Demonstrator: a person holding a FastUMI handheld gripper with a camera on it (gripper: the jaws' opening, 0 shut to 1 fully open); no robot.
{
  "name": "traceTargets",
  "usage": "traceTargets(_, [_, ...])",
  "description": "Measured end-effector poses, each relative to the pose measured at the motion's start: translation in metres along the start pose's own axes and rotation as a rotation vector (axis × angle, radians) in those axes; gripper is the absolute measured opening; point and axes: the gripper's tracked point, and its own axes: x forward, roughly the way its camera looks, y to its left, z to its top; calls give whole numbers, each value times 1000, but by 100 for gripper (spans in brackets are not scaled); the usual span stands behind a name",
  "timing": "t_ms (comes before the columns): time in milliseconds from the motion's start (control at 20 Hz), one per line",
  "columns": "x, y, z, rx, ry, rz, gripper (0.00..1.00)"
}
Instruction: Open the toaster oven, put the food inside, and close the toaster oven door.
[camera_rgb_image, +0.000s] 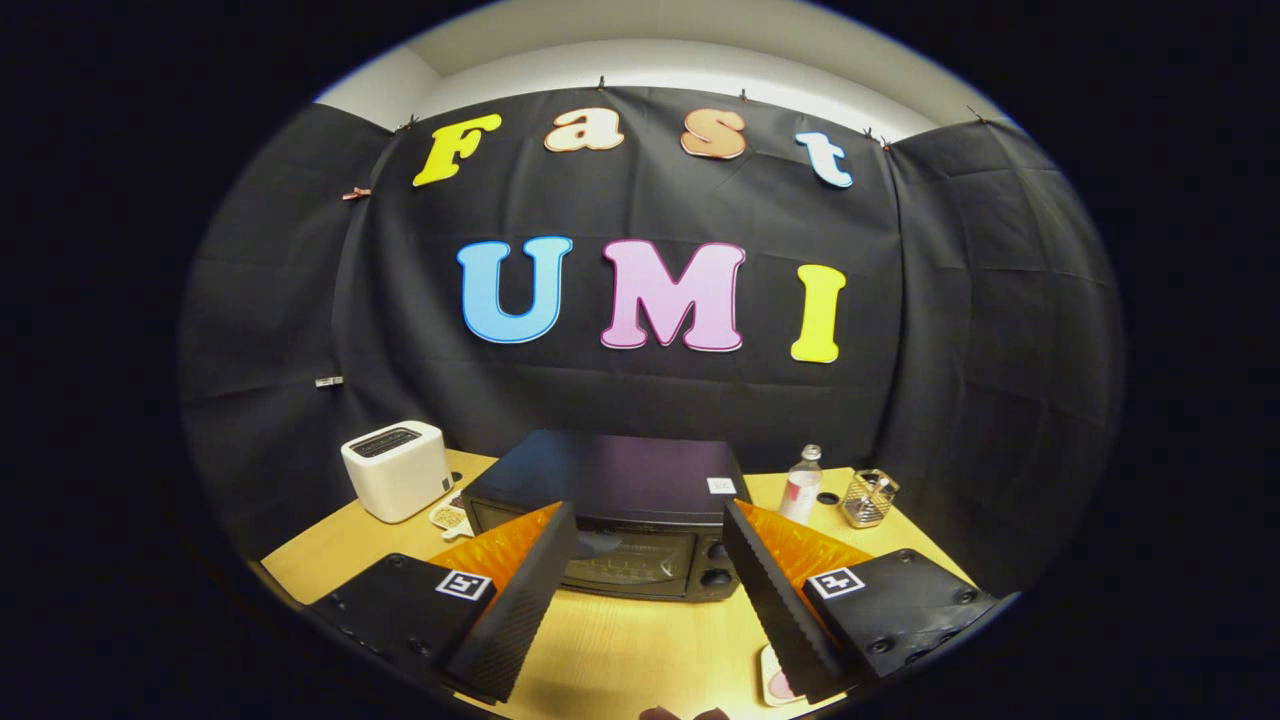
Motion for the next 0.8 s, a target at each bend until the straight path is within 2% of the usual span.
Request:
traceTargets(200, [42,25,-5,17,14,-8,99])
traceTargets(600, [104,59,-53,-19,101,-24,99])
traceTargets(800, [128,61,-76,-5,143,-54,99])
